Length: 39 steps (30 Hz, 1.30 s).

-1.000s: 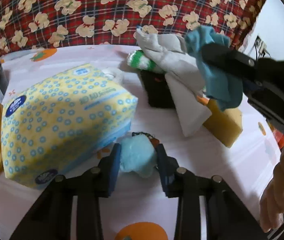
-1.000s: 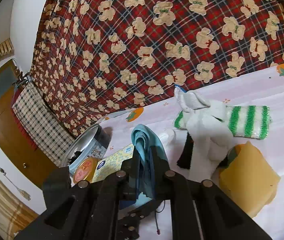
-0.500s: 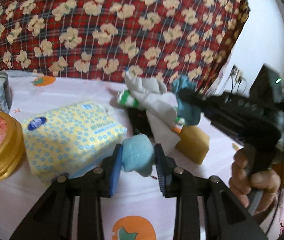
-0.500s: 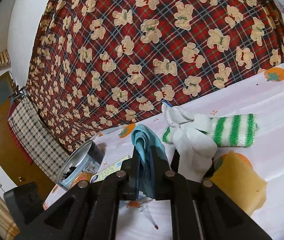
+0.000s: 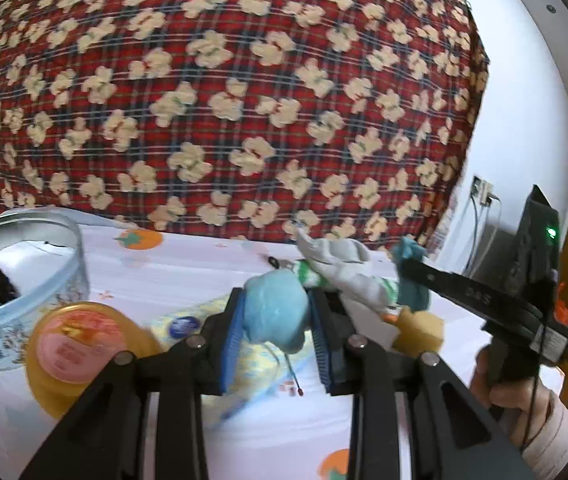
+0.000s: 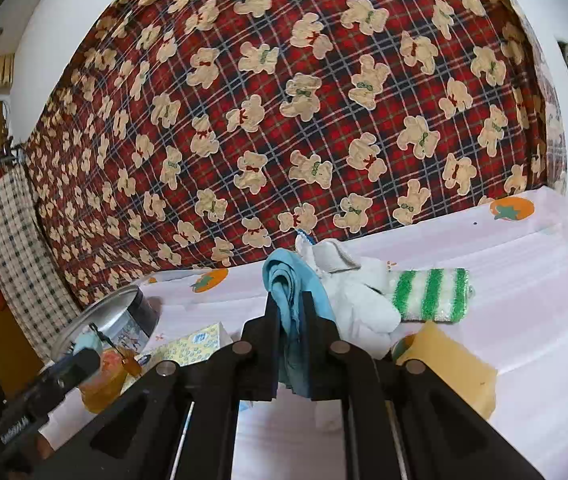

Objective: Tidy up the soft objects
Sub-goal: 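Grasp the blue pom-pom with the left tool while the right tool lifts the teal cloth, then carry the pom-pom with the left tool while the right tool carries the teal cloth over the tin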

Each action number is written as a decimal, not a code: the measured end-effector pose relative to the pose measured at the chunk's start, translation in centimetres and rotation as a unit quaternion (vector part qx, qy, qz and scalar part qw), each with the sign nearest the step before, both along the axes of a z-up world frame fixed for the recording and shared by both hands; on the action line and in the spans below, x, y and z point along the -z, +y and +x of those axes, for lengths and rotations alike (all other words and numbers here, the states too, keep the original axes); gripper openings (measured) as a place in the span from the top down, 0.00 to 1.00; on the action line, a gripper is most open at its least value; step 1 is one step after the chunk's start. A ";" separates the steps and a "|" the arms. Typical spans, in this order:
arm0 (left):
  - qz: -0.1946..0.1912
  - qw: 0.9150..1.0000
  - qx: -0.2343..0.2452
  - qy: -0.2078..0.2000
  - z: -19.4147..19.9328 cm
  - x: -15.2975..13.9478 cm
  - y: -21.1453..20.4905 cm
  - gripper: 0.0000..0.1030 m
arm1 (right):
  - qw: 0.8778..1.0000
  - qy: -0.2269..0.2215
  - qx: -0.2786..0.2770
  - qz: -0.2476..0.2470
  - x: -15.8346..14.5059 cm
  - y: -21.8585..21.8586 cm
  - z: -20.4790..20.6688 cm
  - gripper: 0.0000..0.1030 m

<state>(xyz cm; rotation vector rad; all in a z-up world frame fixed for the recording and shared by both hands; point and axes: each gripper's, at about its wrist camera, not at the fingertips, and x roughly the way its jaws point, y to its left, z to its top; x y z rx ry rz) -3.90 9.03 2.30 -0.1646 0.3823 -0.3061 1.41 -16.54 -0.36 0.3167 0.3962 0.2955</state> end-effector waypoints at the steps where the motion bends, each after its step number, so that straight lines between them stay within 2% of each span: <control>1: 0.001 1.000 -0.003 -0.001 -0.1 0.1 0.3 0.71 | 1.000 -0.003 0.003 -0.008 0.0 0.4 -0.2 0.91; 7: -0.013 0.999 -0.022 -0.020 -0.2 -0.1 3.4 0.71 | 0.998 -0.024 0.015 -0.051 -0.4 3.4 -1.9 0.91; 14: -0.021 0.998 -0.041 -0.035 -0.3 -0.6 6.7 0.71 | 0.999 -0.021 -0.009 -0.041 -0.4 7.4 -2.8 0.91; 21: -0.025 0.995 -0.078 -0.048 -0.4 -1.2 11.0 0.71 | 0.997 -0.021 -0.063 -0.038 -0.7 13.4 -2.6 0.91; 30: -0.021 0.989 -0.133 -0.066 0.1 -2.3 17.1 0.71 | 0.990 -0.042 -0.128 -0.029 -2.3 21.6 -2.3 0.91; 39: -0.019 0.979 -0.186 -0.081 1.3 -3.2 22.2 0.71 | 0.986 -0.061 -0.156 -0.014 -4.2 27.4 -0.9 0.91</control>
